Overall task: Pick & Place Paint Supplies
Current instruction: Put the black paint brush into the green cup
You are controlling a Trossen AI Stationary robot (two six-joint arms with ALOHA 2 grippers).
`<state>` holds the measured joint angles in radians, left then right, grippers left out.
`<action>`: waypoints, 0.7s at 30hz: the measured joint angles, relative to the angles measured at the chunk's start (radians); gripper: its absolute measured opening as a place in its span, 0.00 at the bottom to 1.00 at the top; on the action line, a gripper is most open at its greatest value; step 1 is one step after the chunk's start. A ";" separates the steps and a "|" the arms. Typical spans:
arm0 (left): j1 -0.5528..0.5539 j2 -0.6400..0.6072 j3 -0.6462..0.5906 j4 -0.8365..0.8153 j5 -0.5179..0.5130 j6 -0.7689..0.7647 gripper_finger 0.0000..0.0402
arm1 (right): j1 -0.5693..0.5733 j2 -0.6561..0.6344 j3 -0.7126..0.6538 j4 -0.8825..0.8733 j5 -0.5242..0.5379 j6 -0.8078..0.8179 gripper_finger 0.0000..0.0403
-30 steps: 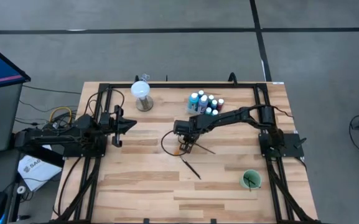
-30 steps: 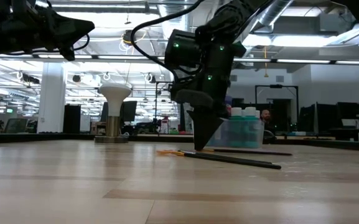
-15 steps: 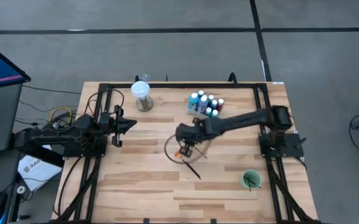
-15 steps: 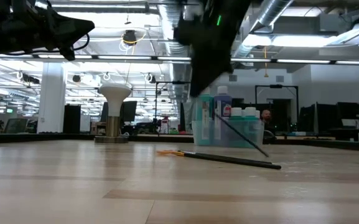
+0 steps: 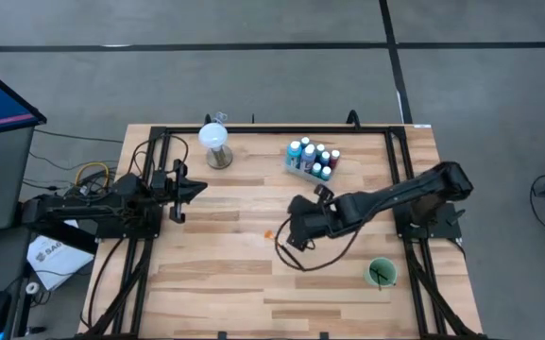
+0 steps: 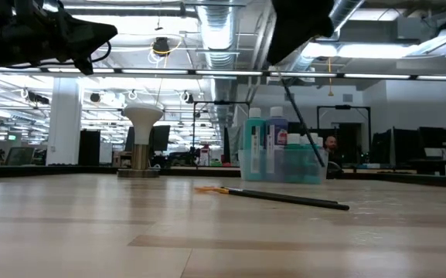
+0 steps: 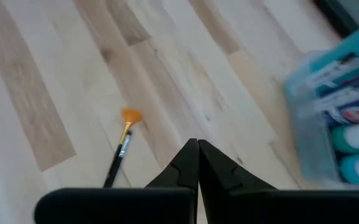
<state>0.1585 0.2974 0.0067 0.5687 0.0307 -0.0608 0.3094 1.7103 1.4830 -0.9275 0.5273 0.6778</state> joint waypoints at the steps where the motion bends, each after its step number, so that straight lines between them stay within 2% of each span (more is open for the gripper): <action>1: 0.000 0.000 0.000 0.001 0.000 0.000 0.00 | 0.006 -0.010 0.000 -0.013 0.005 0.011 0.00; 16: 0.000 0.000 0.000 0.001 0.000 0.000 0.00 | 0.120 -0.195 0.001 -0.196 0.103 0.198 0.00; 21: 0.000 0.000 0.000 0.001 0.000 0.000 0.00 | 0.155 -0.268 0.002 -0.275 0.106 0.284 0.00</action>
<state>0.1585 0.2974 0.0064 0.5698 0.0304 -0.0612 0.4646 1.4423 1.4845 -1.2027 0.6334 0.9616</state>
